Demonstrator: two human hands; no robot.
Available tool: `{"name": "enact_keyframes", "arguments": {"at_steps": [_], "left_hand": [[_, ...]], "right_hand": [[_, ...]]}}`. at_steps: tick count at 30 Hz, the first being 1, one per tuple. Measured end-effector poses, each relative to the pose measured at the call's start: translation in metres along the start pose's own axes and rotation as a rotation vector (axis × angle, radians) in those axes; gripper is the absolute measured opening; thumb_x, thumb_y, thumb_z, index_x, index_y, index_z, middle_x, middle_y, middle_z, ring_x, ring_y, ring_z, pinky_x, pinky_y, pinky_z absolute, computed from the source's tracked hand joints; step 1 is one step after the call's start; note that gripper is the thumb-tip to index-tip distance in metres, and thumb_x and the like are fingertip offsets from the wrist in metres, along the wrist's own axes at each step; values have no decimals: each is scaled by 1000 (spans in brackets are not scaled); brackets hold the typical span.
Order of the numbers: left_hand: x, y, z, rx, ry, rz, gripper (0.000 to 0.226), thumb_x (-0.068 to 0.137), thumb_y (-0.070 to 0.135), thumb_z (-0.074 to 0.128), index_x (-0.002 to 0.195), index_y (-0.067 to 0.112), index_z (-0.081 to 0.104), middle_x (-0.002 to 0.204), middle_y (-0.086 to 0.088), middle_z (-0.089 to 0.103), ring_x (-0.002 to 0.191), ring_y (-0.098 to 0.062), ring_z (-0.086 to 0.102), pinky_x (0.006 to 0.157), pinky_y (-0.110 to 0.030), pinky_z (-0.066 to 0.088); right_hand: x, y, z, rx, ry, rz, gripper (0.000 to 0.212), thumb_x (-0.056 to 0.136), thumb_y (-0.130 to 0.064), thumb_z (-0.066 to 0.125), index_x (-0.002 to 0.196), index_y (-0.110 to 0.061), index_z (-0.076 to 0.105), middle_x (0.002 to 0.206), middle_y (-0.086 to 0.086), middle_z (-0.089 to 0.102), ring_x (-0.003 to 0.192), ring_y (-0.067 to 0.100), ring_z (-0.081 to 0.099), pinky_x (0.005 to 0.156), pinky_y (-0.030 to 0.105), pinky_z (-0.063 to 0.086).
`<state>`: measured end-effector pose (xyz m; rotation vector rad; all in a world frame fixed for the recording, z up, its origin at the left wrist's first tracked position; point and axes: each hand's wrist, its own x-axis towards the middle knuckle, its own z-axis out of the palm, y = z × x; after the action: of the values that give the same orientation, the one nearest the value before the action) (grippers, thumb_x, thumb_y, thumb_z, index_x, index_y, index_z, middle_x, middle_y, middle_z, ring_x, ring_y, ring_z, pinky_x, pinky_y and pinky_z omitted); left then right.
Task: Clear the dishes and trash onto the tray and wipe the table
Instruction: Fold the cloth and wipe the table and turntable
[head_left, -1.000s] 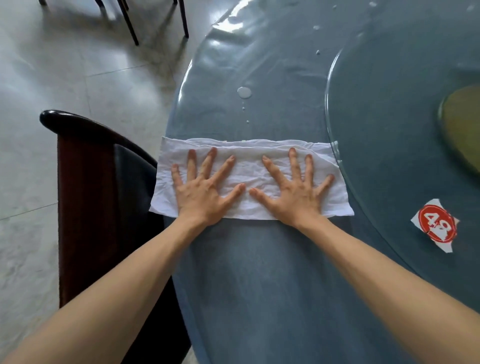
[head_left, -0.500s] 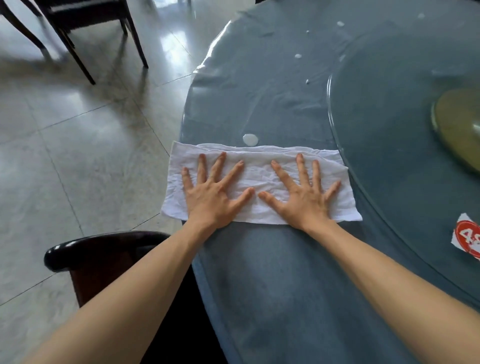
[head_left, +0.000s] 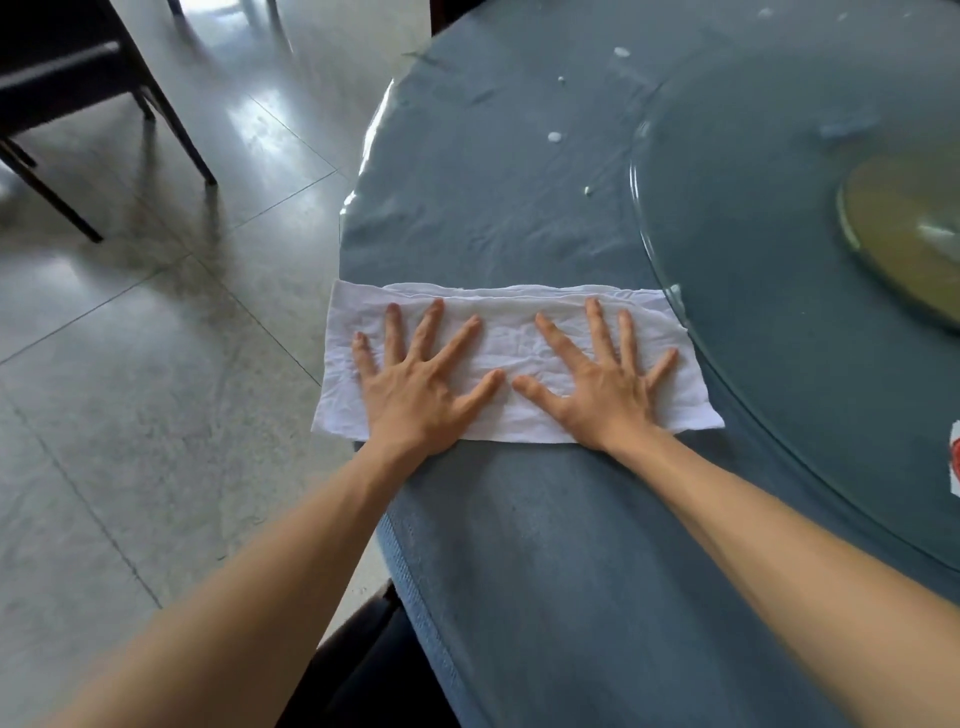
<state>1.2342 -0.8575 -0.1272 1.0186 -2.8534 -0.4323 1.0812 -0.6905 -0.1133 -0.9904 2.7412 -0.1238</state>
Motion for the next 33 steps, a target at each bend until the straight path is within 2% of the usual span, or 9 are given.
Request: {"name": "enact_keyframes", "arguments": {"at_steps": [8, 15, 21, 33], "left_hand": [[78, -18, -7, 25, -29, 82, 77, 78, 97, 11, 149, 67, 2, 169, 18, -1, 157, -27, -14, 120, -63, -11], [109, -26, -12, 27, -56, 134, 91, 67, 105, 13, 149, 68, -2, 169, 18, -5, 156, -28, -18, 118, -66, -13], [147, -35, -15, 36, -64, 181, 92, 65, 106, 13, 147, 69, -4, 169, 19, -7, 155, -29, -20, 116, -68, -12], [278, -51, -22, 2, -89, 327, 91, 66, 105, 15, 148, 68, 2, 170, 18, 0, 156, -28, -15, 118, -66, -12]], "right_hand": [[59, -18, -8, 49, 12, 64, 86, 68, -106, 16, 146, -75, -6, 171, -10, -22, 156, 29, -25, 107, 82, -16], [83, -25, -12, 57, 15, 101, 89, 67, -105, 19, 147, -75, -4, 171, -11, -23, 155, 27, -28, 108, 82, -12], [111, -35, -19, 87, -3, 144, 91, 63, -107, 17, 147, -75, -3, 170, -12, -25, 153, 27, -32, 108, 81, -17], [207, -59, -34, 125, 28, 306, 93, 61, -107, 17, 146, -76, -3, 171, -13, -22, 154, 27, -32, 111, 80, -11]]}}
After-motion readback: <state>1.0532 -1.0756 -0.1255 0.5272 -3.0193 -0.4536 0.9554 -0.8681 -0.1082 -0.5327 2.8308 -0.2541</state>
